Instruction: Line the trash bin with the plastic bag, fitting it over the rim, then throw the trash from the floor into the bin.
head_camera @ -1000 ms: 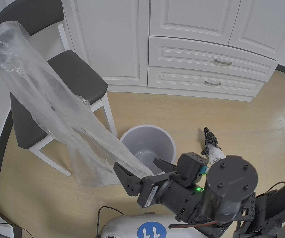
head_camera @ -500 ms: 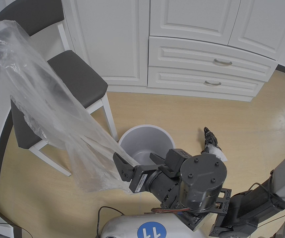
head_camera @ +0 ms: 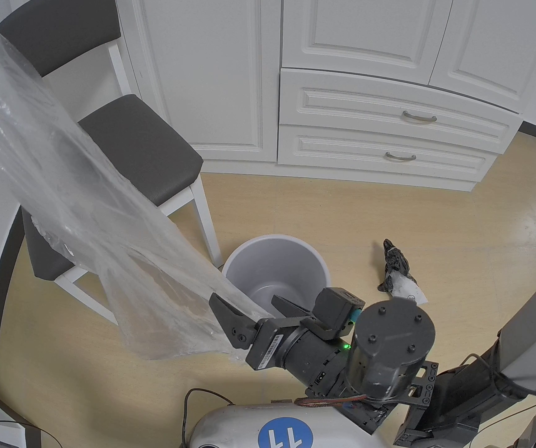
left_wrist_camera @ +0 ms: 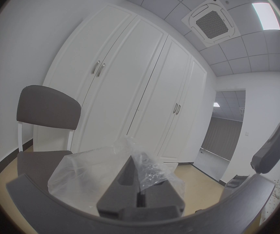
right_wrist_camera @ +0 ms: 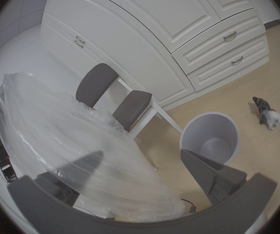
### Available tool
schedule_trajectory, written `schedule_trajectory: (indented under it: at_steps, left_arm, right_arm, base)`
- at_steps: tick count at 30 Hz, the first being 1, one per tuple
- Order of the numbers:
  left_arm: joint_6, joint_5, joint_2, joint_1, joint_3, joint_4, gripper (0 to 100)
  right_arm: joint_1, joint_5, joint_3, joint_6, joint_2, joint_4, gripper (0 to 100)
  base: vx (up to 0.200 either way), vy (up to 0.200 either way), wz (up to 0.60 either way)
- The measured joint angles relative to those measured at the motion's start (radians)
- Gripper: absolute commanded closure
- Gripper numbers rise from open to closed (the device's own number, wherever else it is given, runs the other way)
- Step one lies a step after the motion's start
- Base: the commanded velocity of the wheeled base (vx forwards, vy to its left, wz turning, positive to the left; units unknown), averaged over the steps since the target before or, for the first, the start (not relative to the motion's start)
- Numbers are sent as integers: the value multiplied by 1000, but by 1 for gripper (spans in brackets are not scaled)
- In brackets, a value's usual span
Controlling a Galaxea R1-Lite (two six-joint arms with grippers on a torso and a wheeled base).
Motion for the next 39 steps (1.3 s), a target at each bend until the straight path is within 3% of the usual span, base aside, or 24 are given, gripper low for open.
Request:
schedule_trajectory:
  at_steps: [11,17,39]
  left_arm:
    - [5,0,-39,0,-12,0,100]
    - [5,0,-41,-1,-11,0,100]
    - [6,0,-16,-3,-5,-1,100]
  right_arm:
    - [5,22,33,0,51,-95,0]
    - [14,22,34,0,99,-244,0]
    - [77,9,-10,46,206,-251,0]
  base:
    - [0,0,0]
    - [0,0,0]
    - [0,0,0]
